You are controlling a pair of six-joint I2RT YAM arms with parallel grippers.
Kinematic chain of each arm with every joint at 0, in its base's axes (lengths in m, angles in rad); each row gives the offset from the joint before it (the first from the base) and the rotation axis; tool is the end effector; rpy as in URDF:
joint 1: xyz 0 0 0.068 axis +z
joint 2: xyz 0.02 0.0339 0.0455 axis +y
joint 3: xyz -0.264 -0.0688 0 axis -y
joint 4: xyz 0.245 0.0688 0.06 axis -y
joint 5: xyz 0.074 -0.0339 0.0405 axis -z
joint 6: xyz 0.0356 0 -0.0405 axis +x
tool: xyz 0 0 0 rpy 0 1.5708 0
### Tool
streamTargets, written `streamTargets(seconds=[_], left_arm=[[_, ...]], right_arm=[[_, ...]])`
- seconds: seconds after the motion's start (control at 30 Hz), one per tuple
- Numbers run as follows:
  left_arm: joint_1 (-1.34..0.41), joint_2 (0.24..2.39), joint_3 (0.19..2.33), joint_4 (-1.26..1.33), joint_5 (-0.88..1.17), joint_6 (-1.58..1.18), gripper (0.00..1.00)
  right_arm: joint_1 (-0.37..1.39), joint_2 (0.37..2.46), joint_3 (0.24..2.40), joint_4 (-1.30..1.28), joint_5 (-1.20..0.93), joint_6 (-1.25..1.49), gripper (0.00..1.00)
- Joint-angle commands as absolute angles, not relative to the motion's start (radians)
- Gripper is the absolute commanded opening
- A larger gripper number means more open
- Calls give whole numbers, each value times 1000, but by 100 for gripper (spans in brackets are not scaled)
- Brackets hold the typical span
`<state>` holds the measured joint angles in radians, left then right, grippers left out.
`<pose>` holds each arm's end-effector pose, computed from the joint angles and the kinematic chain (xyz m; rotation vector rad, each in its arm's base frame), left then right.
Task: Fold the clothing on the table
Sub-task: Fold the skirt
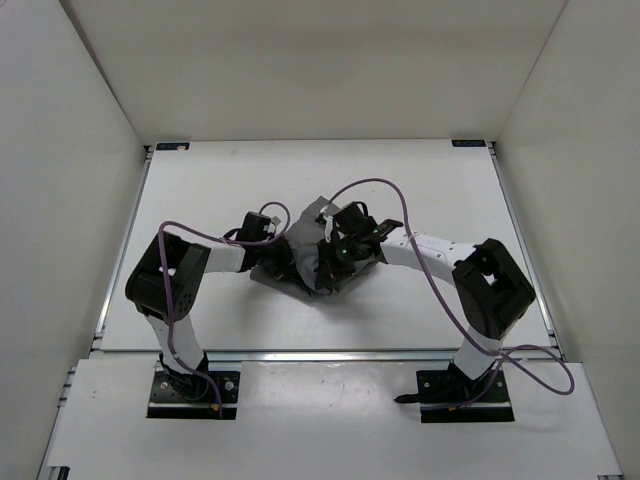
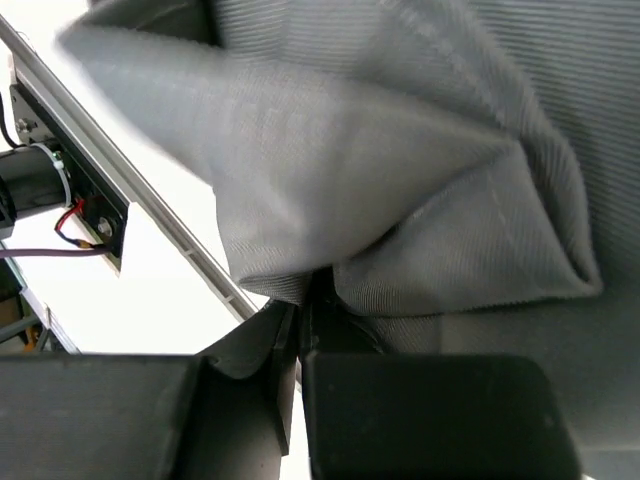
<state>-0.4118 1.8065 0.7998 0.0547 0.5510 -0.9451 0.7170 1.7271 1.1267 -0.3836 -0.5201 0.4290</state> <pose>0.2893 -0.1467 0.1103 -0.4876 2.7335 -1.1634 0.2561 0.2468 0.1980 -0.6095 2.6726 1.0584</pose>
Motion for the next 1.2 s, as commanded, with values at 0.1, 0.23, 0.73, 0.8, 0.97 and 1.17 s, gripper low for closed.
streamTargets(seconds=[0.1, 0.23, 0.73, 0.8, 0.97, 1.17], left_arm=[[-380, 1648, 782, -27, 489, -897, 0], [-353, 1521, 762, -102, 462, -877, 0], [-341, 1351, 574, -273, 241, -805, 0], [-339, 1394, 574, -224, 253, -819, 0], [-348, 1463, 594, -164, 293, -847, 0], [-356, 1526, 601, -97, 325, -868, 0]], right_arm=[[712, 1736, 1173, -296, -554, 426, 0], [703, 1819, 1342, -369, -551, 391, 0], [744, 1896, 1463, -431, -561, 367, 0], [747, 1902, 1462, -420, -571, 377, 0], [775, 1931, 1520, -443, -572, 367, 0], [810, 1977, 1572, -457, -592, 387, 0]])
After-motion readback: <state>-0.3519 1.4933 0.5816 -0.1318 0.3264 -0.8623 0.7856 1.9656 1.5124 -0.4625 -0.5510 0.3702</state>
